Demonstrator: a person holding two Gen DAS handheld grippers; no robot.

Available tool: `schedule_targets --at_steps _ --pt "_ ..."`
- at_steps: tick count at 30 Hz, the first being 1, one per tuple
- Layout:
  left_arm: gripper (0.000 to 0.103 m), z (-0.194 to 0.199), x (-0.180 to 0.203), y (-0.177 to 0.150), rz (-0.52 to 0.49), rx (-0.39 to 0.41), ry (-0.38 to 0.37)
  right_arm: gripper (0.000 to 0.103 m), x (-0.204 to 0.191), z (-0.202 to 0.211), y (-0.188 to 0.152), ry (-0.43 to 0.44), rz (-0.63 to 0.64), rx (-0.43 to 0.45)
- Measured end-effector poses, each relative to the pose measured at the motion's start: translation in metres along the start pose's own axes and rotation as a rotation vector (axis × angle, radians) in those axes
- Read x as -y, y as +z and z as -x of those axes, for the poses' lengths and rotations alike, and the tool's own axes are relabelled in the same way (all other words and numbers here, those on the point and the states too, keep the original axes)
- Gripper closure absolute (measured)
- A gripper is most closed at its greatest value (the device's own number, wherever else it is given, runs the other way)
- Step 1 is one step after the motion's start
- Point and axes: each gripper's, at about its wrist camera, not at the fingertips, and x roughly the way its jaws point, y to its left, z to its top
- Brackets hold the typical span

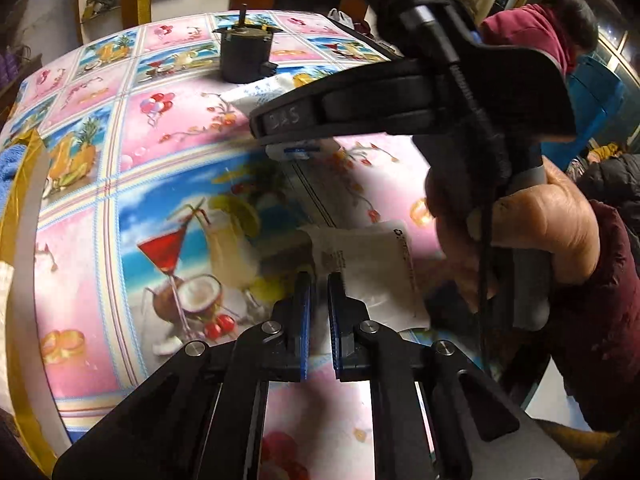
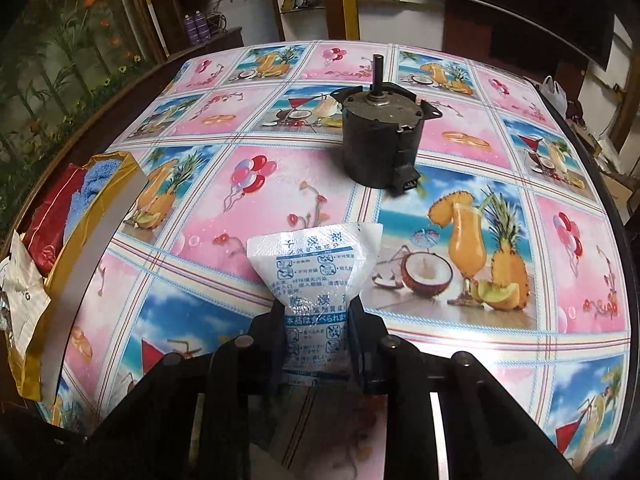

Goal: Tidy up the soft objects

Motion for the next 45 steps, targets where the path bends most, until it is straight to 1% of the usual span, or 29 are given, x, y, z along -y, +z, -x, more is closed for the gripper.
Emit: schedule_targets --at_steps 4,6,7,8,9,10,12,13,15,17,20,21,22,23,25,26,27,29,32,33,35,36,37,39,40,42,45 --pt "0.096 0.014 -0.001 -0.004 0.037 0.032 -0.063 0.078 0.011 0.023 -0.012 0.015 -0.032 0.025" --pt "0.095 0.027 0.0 -0.004 0.023 0.07 -0.122 0.078 0.018 0.037 -0.016 0.034 -0.051 0.044" --pt "0.088 0.032 0.0 -0.003 0.014 0.083 -0.142 0.078 0.022 0.045 -0.02 0.045 -0.061 0.052" --pt "0.07 0.035 -0.001 -0.001 0.008 0.089 -0.149 0.078 0.025 0.05 -0.021 0.053 -0.068 0.058" --pt "0.056 0.038 0.001 0.001 -0.004 0.095 -0.145 0.077 0.029 0.056 -0.024 0.06 -0.075 0.066" --pt "0.033 0.039 0.002 0.002 -0.021 0.105 -0.139 0.077 0.033 0.062 -0.027 0.065 -0.083 0.074" --pt "0.031 0.037 0.008 0.004 -0.067 0.131 -0.138 0.077 0.039 0.071 -0.031 0.078 -0.102 0.083" --pt "0.031 0.032 0.012 0.008 -0.093 0.129 -0.136 0.077 0.042 0.074 -0.033 0.086 -0.111 0.087" --pt "0.031 0.018 0.014 0.021 -0.138 0.11 -0.134 0.077 0.047 0.078 -0.036 0.096 -0.128 0.092" --pt "0.031 0.006 0.02 0.021 -0.191 0.069 -0.131 0.077 0.054 0.082 -0.038 0.105 -0.15 0.098" --pt "0.03 -0.022 0.035 0.016 -0.268 -0.024 -0.072 0.077 0.063 0.088 -0.042 0.113 -0.173 0.111" --pt "0.028 -0.023 0.043 0.011 -0.316 -0.005 -0.026 0.077 0.065 0.089 -0.043 0.112 -0.178 0.113" --pt "0.024 -0.025 0.052 0.008 -0.361 -0.021 0.014 0.077 0.067 0.09 -0.045 0.112 -0.181 0.114" --pt "0.023 -0.026 0.058 0.005 -0.386 -0.016 0.056 0.077 0.069 0.09 -0.046 0.112 -0.183 0.114" --pt "0.025 -0.026 0.06 0.006 -0.355 -0.033 0.067 0.077 0.071 0.089 -0.049 0.113 -0.185 0.107" --pt "0.043 -0.028 0.056 0.01 -0.334 -0.035 0.069 0.077 0.071 0.087 -0.05 0.115 -0.185 0.102" --pt "0.056 -0.028 0.053 0.012 -0.318 -0.028 0.068 0.077 0.07 0.086 -0.051 0.117 -0.184 0.1" --pt "0.064 -0.023 0.041 0.016 -0.239 -0.031 0.04 0.077 0.067 0.084 -0.052 0.124 -0.183 0.094" --pt "0.067 -0.019 0.028 0.014 -0.182 -0.013 0.054 0.077 0.061 0.085 -0.054 0.133 -0.173 0.088" --pt "0.069 -0.015 0.024 0.013 -0.156 -0.004 0.045 0.077 0.059 0.085 -0.054 0.132 -0.168 0.088" --pt "0.08 -0.003 0.013 0.012 -0.096 0.022 0.001 0.077 0.054 0.086 -0.053 0.136 -0.162 0.089" --pt "0.081 0.007 0.007 0.01 -0.063 0.04 -0.026 0.077 0.052 0.087 -0.053 0.141 -0.16 0.09" --pt "0.085 0.017 0.002 0.008 -0.033 0.062 -0.047 0.077 0.048 0.088 -0.052 0.147 -0.156 0.09" --pt "0.087 0.037 -0.009 0.005 0.016 0.104 -0.065 0.077 0.039 0.089 -0.05 0.162 -0.144 0.09" --pt "0.089 0.046 -0.014 0.002 0.042 0.123 -0.067 0.077 0.034 0.089 -0.048 0.167 -0.132 0.09" --pt "0.091 0.065 -0.033 -0.002 0.111 0.169 -0.083 0.077 0.019 0.089 -0.045 0.175 -0.102 0.096" --pt "0.092 0.096 -0.064 -0.013 0.217 0.253 -0.099 0.078 -0.004 0.088 -0.039 0.201 -0.063 0.096"
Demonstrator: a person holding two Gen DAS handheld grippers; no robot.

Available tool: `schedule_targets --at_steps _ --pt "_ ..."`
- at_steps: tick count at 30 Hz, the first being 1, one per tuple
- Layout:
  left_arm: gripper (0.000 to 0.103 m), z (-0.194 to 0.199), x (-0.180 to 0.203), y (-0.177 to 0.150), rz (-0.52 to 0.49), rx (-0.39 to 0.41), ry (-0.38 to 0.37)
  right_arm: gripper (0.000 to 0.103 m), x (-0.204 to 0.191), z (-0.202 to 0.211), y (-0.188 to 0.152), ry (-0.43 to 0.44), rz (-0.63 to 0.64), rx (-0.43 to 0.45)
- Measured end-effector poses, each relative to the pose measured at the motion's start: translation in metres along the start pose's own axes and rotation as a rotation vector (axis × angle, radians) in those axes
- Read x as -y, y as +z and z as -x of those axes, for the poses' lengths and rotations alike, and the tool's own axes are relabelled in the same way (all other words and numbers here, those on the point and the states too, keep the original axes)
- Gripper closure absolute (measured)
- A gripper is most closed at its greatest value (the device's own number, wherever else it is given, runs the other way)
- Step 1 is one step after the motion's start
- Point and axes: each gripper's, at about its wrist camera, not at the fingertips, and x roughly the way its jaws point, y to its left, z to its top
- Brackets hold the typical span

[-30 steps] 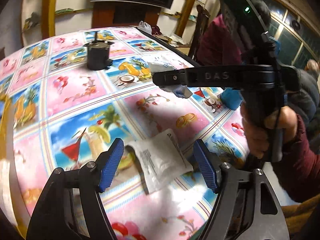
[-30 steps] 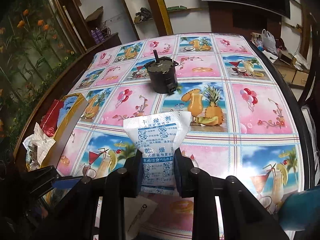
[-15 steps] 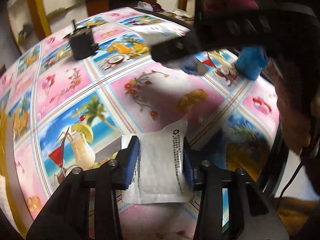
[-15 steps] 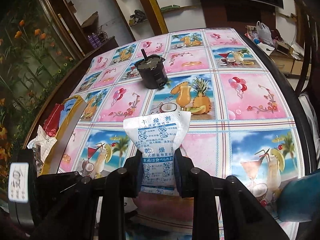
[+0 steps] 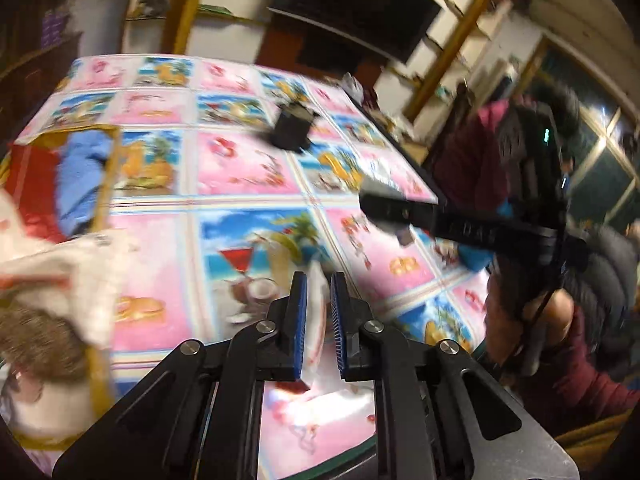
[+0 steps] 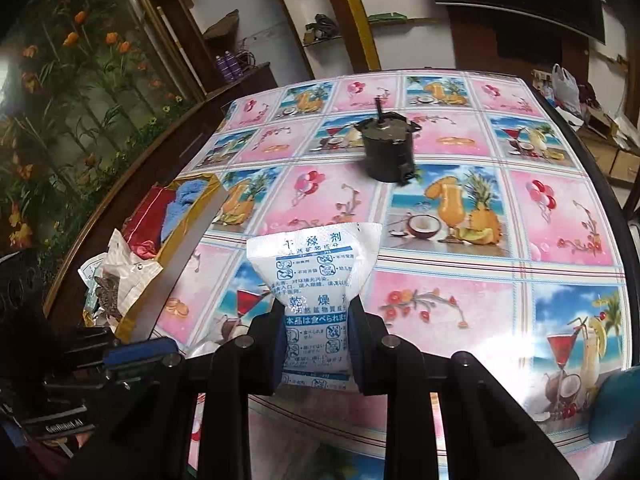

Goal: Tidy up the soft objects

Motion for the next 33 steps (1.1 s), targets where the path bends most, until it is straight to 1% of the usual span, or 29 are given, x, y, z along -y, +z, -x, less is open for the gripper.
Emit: schedule_targets --at_steps 3,5,6,7,10,12,13,14,15,16,21,24,25,26,27,28,29,30,31,33 --pt "0.092 0.03 -0.021 0.0 0.061 0.068 0.011 0.078 -0.024 -0.007 0.005 0.028 0.042 -0.006" --pt "0.092 0.043 -0.028 -0.001 0.077 0.089 0.02 0.078 -0.035 -0.012 0.007 0.048 0.048 -0.01" --pt "0.092 0.044 -0.029 -0.001 0.077 0.087 0.033 0.078 -0.041 -0.015 0.008 0.056 0.058 -0.015" --pt "0.092 0.042 -0.027 -0.001 0.062 0.069 0.046 0.078 -0.047 -0.017 0.009 0.056 0.07 -0.019" --pt "0.091 0.016 -0.017 -0.008 0.009 -0.034 0.046 0.078 -0.055 -0.023 0.009 0.058 0.077 -0.031" --pt "0.083 -0.005 -0.011 -0.014 -0.017 -0.082 0.057 0.078 -0.054 -0.023 0.007 0.051 0.073 -0.032" --pt "0.074 -0.014 -0.008 -0.016 -0.032 -0.095 0.071 0.078 -0.053 -0.022 0.006 0.045 0.072 -0.029" --pt "0.063 -0.02 -0.006 -0.018 -0.043 -0.102 0.076 0.078 -0.05 -0.021 0.005 0.042 0.069 -0.028" --pt "0.058 -0.028 -0.005 -0.019 -0.053 -0.112 0.075 0.078 -0.047 -0.019 0.003 0.038 0.062 -0.028" --pt "0.055 -0.034 -0.004 -0.019 -0.061 -0.123 0.075 0.077 -0.044 -0.017 0.002 0.033 0.056 -0.028" --pt "0.054 -0.065 -0.006 -0.019 -0.103 -0.179 0.157 0.077 -0.026 -0.011 -0.003 0.023 0.023 -0.024" --pt "0.052 -0.074 0.001 -0.019 -0.2 -0.167 0.298 0.077 -0.02 -0.01 -0.005 0.032 0.013 -0.021" --pt "0.051 -0.076 0.003 -0.02 -0.223 -0.165 0.324 0.077 -0.018 -0.01 -0.006 0.035 0.012 -0.02" --pt "0.044 -0.079 0.004 -0.021 -0.24 -0.167 0.333 0.077 -0.017 -0.01 -0.007 0.039 0.011 -0.02" --pt "0.038 -0.082 0.006 -0.023 -0.256 -0.178 0.322 0.077 -0.016 -0.01 -0.007 0.042 0.007 -0.021" --pt "0.028 -0.086 0.009 -0.025 -0.281 -0.187 0.311 0.077 -0.015 -0.011 -0.008 0.046 0.004 -0.022" --pt "0.021 -0.089 0.013 -0.029 -0.314 -0.193 0.318 0.077 -0.015 -0.011 -0.008 0.05 0.002 -0.021" --pt "0.018 -0.094 0.019 -0.033 -0.361 -0.206 0.338 0.077 -0.014 -0.012 -0.008 0.051 0.0 -0.021" --pt "0.015 -0.095 0.023 -0.034 -0.385 -0.202 0.336 0.077 -0.013 -0.013 -0.009 0.052 -0.002 -0.022" --pt "0.014 -0.1 0.02 -0.028 -0.365 -0.223 0.316 0.077 -0.012 -0.015 -0.009 0.057 -0.008 -0.026"
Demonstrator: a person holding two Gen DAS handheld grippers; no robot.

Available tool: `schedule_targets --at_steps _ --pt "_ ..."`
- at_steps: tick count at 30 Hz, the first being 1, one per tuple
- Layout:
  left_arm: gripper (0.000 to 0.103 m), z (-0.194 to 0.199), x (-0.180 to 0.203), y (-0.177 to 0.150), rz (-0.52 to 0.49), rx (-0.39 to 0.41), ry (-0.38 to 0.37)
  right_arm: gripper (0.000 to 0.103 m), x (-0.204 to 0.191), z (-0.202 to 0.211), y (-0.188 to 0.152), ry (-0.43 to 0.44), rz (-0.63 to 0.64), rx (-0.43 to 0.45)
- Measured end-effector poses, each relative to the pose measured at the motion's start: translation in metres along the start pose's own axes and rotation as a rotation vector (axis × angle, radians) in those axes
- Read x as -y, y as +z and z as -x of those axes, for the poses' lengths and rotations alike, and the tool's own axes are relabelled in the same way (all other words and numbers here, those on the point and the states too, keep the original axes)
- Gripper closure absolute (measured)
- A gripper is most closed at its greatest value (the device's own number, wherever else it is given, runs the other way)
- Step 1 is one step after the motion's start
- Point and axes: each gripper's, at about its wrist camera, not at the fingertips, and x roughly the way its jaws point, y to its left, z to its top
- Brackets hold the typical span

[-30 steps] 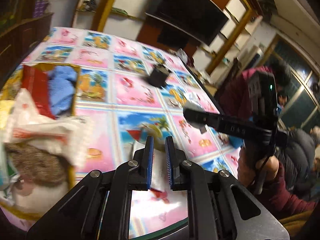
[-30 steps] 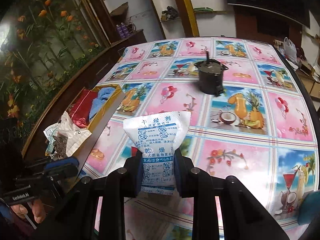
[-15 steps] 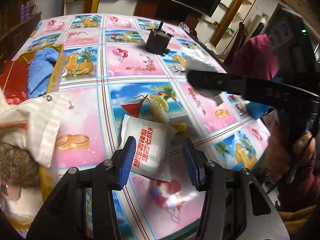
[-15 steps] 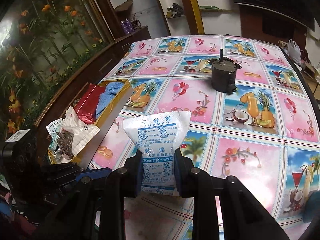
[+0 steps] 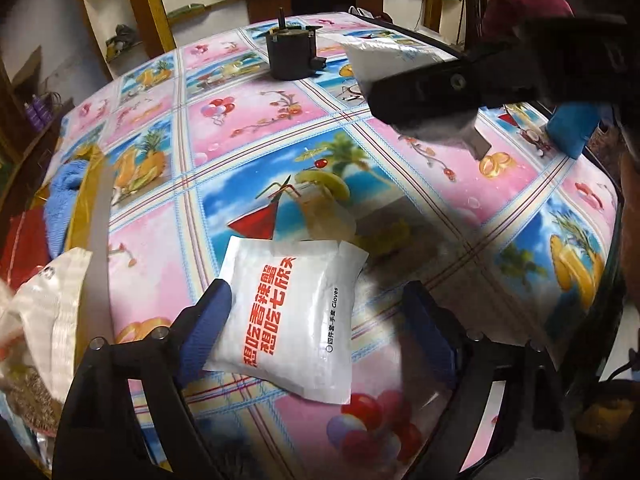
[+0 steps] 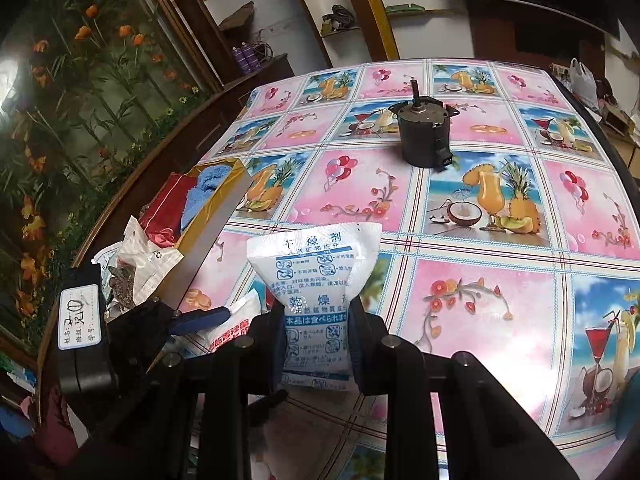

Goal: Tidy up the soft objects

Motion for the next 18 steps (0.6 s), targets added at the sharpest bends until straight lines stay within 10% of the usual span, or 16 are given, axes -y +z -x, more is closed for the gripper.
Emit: schedule_targets --at_steps 3,8,18 --pt "0.017 -0.007 -0.026 0.006 0.104 -0.011 -0.02 0.077 0.0 -0.003 -0.002 0.002 -0.003 -0.008" --pt "0.094 0.003 -0.057 0.003 0.231 -0.009 -0.081 0.077 -0.001 -0.001 -0.005 0.01 0.002 -0.007" --pt "0.094 0.043 -0.075 -0.009 0.408 0.13 -0.219 0.078 -0.012 -0.007 -0.005 0.005 0.025 -0.017"
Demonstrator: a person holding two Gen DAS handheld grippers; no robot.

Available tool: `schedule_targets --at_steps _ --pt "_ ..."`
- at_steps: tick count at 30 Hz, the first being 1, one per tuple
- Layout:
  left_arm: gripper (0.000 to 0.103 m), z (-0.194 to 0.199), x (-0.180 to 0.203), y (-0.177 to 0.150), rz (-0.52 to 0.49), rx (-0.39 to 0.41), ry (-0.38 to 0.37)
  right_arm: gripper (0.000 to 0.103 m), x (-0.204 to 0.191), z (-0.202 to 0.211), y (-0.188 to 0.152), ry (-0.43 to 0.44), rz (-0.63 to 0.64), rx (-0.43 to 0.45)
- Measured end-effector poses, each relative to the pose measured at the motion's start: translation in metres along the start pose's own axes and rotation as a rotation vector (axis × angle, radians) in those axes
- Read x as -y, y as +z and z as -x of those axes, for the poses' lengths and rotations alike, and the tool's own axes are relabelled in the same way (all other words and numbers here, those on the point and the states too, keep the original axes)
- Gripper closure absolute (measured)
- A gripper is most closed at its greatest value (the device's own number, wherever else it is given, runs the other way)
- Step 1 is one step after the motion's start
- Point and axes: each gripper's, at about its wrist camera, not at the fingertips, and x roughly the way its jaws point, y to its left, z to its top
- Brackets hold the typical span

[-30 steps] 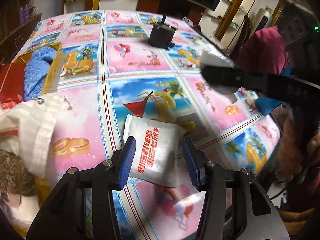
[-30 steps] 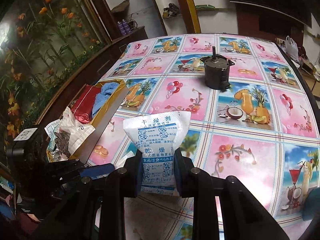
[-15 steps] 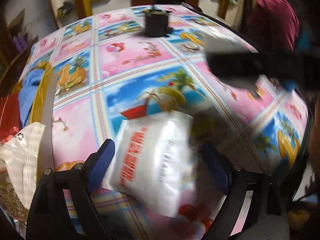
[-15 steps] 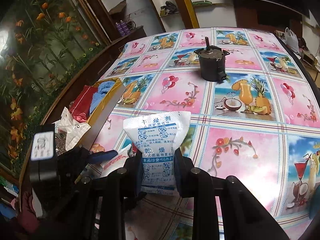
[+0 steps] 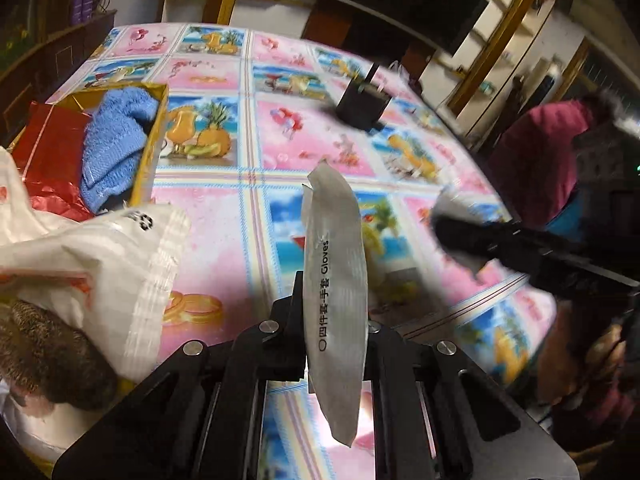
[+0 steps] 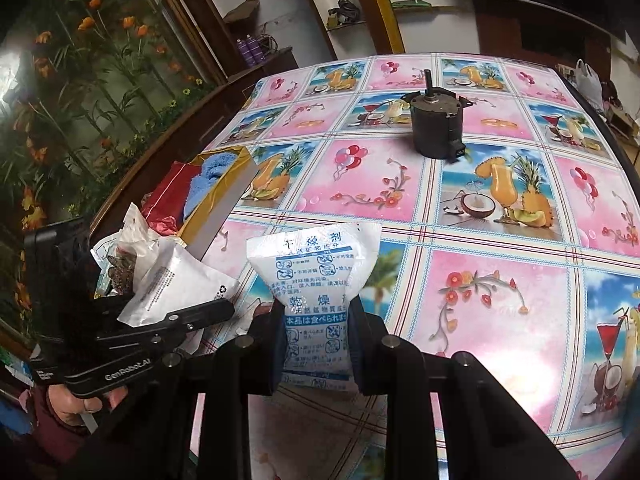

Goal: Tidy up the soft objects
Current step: 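Carry both packets over the box and open both tools to drop them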

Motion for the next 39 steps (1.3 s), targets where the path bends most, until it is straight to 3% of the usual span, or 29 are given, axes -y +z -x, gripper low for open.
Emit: schedule_targets --at_steps 3,6,12,18,20,22,28,35,39 --pt "0.094 0.03 -0.003 0.004 0.038 0.064 -0.055 0.078 -0.01 -0.001 0.004 0.009 0.02 -0.002" --pt "0.094 0.061 -0.017 0.006 0.075 0.121 -0.045 0.078 -0.025 -0.005 0.011 0.018 0.052 -0.004" --pt "0.094 0.111 -0.069 0.0 0.187 0.211 0.089 0.078 -0.072 -0.024 0.03 0.062 0.129 -0.02" --pt "0.093 0.117 -0.107 -0.004 0.229 0.198 0.234 0.078 -0.13 -0.054 0.057 0.097 0.216 -0.041" --pt "0.076 0.106 -0.111 -0.007 0.203 0.132 0.289 0.078 -0.146 -0.068 0.067 0.102 0.228 -0.058" --pt "0.064 0.099 -0.113 -0.013 0.194 0.087 0.262 0.078 -0.16 -0.084 0.077 0.101 0.244 -0.078" --pt "0.055 0.1 -0.108 -0.026 0.152 0.067 0.192 0.078 -0.191 -0.129 0.092 0.052 0.288 -0.132" --pt "0.055 0.12 -0.113 -0.038 0.171 0.174 0.203 0.073 -0.197 -0.165 0.099 -0.053 0.297 -0.139" --pt "0.055 0.134 -0.114 -0.042 0.186 0.242 0.205 0.051 -0.197 -0.15 0.101 0.006 0.269 -0.102"
